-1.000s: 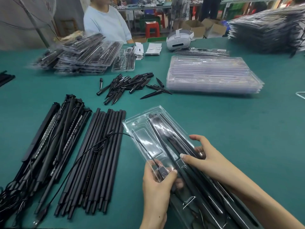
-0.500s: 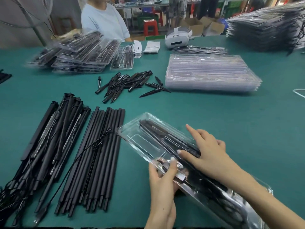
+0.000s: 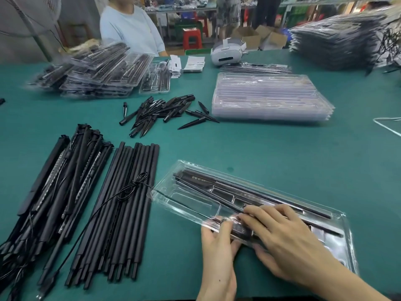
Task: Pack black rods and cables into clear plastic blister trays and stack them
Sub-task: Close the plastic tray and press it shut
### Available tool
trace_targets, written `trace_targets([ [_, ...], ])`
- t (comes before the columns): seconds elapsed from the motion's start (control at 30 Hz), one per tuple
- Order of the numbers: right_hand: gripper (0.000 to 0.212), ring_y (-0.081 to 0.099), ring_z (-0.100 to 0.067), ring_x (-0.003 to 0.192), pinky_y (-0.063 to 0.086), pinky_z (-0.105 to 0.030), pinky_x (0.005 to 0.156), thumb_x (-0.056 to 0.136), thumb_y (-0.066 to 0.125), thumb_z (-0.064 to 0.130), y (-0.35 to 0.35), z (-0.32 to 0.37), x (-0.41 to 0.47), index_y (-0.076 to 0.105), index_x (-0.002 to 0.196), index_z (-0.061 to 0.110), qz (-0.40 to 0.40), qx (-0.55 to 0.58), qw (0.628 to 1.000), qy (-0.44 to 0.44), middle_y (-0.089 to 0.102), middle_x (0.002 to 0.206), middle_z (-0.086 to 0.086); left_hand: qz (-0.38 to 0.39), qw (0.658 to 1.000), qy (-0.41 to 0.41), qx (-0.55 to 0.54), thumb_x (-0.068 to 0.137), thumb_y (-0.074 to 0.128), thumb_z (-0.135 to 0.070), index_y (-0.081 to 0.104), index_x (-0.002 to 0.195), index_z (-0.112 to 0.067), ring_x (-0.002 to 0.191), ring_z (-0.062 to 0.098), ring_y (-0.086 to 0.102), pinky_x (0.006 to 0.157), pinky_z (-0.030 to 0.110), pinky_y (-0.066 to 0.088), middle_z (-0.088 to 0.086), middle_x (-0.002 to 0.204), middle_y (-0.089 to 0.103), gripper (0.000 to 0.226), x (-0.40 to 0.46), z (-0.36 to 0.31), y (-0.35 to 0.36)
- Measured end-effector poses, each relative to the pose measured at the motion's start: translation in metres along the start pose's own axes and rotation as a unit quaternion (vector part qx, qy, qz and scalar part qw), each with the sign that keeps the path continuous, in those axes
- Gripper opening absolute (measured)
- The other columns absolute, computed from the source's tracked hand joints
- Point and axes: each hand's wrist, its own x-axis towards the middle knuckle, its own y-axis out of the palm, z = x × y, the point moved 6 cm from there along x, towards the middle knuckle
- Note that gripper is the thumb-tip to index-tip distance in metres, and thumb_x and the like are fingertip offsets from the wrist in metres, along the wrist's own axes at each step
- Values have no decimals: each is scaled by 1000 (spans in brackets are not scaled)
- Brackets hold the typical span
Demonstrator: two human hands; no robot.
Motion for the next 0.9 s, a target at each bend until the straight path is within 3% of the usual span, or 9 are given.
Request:
trace_targets([
  [0.17,49,61,-23,98,37,-36,85,74,52,31,4,2,0,66,117,12,-3,11,1000,4,62,118,-3,-7,1000,16,7,91,49,7,49,103,-2,72,14,68,64,27,58,6,74,69,14,1,0,-1],
  [0.3,50,51,-23,107,36,-36,91,72,52,23,7,8,0,66,115,3,-10,11,1000,-17,60,120,-4,-5,1000,18,-6,92,50,5,50,103,-2,73,15,69,63,27,58,9,78,70,13,-1,1,-1],
  [0.47,52,52,-28,107,35,-36,96,67,42,17,10,13,6,65,110,-2,6,15,999,-41,59,117,-9,-15,1000,8,-11,91,50,6,49,100,-2,73,18,68,62,27,57,15,83,69,12,0,3,-1],
  [0.63,48,49,-25,100,37,-35,92,65,43,17,7,11,6,68,102,-3,-26,32,999,-30,62,109,-8,25,999,-11,23,91,52,3,49,103,0,77,20,69,66,28,58,15,85,71,13,2,0,-4],
  [0.8,45,52,-24,99,36,-33,92,66,47,20,1,-2,5,69,100,3,-27,12,997,-67,63,105,-4,66,984,-24,161,91,61,-12,52,113,2,80,24,71,63,26,56,19,96,71,27,3,-11,-6],
  [0.87,43,54,-24,96,39,-33,91,64,46,21,-1,-7,6,71,95,5,-19,-6,996,-83,64,103,-4,104,954,-48,278,90,63,-27,54,109,-2,60,24,69,51,27,53,18,83,71,33,-3,-19,-5],
  [0.9,43,56,-24,95,43,-34,88,63,46,22,0,-9,6,71,94,6,-8,-17,996,-91,64,103,-4,144,921,-60,358,90,62,-35,57,103,-5,49,21,65,45,25,49,15,71,70,33,-8,-23,-5],
])
